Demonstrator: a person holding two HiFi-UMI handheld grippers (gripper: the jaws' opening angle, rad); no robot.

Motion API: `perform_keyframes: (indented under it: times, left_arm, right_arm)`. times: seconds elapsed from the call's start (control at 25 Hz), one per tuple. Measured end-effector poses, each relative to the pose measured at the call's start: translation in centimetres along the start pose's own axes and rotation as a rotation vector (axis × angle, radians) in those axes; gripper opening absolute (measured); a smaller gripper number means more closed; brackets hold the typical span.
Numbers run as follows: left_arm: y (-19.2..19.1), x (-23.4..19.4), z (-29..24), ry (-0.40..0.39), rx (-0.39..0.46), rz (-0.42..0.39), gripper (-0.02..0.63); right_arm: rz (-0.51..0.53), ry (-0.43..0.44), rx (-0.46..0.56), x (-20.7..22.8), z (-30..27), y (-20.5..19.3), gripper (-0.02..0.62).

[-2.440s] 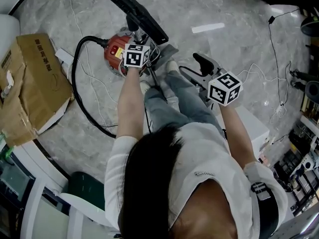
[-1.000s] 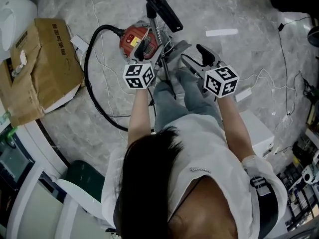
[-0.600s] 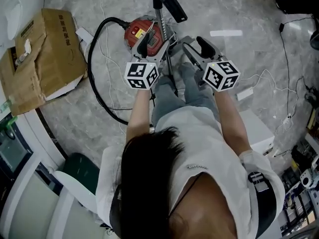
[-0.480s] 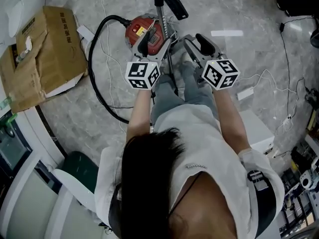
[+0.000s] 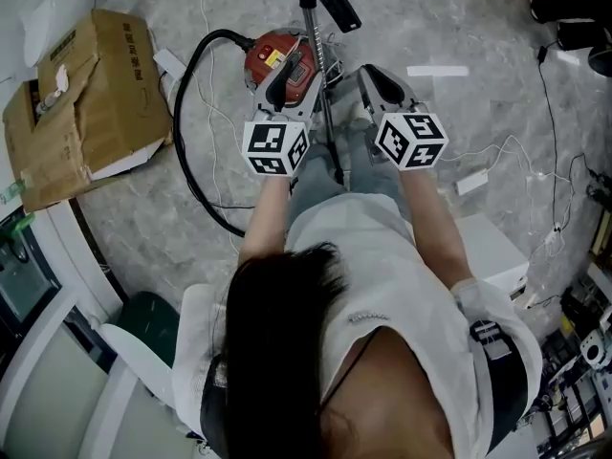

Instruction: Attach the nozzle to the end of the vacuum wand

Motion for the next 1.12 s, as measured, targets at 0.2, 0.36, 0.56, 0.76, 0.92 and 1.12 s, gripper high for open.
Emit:
perform_keyframes:
  times: [0.2,0.36,0.56,0.76,0.92,1.12]
  left_arm:
    - [0.4,1.1,0.9,-0.004,-0.006,-0.036,0.123]
    - [0.8,1.7,1.2,0.008,0.004,-0.043,0.032]
    - [1.0,2.2,1.4,0.001,-0.018,-0.042,0.002]
    - [1.2,2.7,2.1,-0.014,-0.011,-0.033,0.002]
    - [1.0,3.0,2.0,-0.002,-0.051,-0.067,0.002]
    - [0.8,3.8,1.8,-0.010,-0.054,-0.078,0.002]
  right_arm:
    - [0.048,-0.027,-0.019,-1.2,0.5,-0.7,0.017]
    - [0.075,-0.039,-0.021,-1.9,0.6,-0.8,0.015]
    - [0.079,-0.057,-0.015,-2.1,0.9,-0.9,0.015]
    - [0.095,-0.071,-0.022,-2.2,1.6,-1.3,0.014]
    - [0.116,-0.086,-0.031,-2.3,1.7,-1.6,0.014]
    - [0.159,-0.094,-0.049,-2.6,1.8,-2.0,0.014]
Point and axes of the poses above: the fingertips, and each gripper's own axes: z backward along the fingers, x to its right, y out of its top, the point moved 8 cm from there along z, backward along the fingers, and after that the axes turned 13 degrees about -z, right-handed, at the moved point
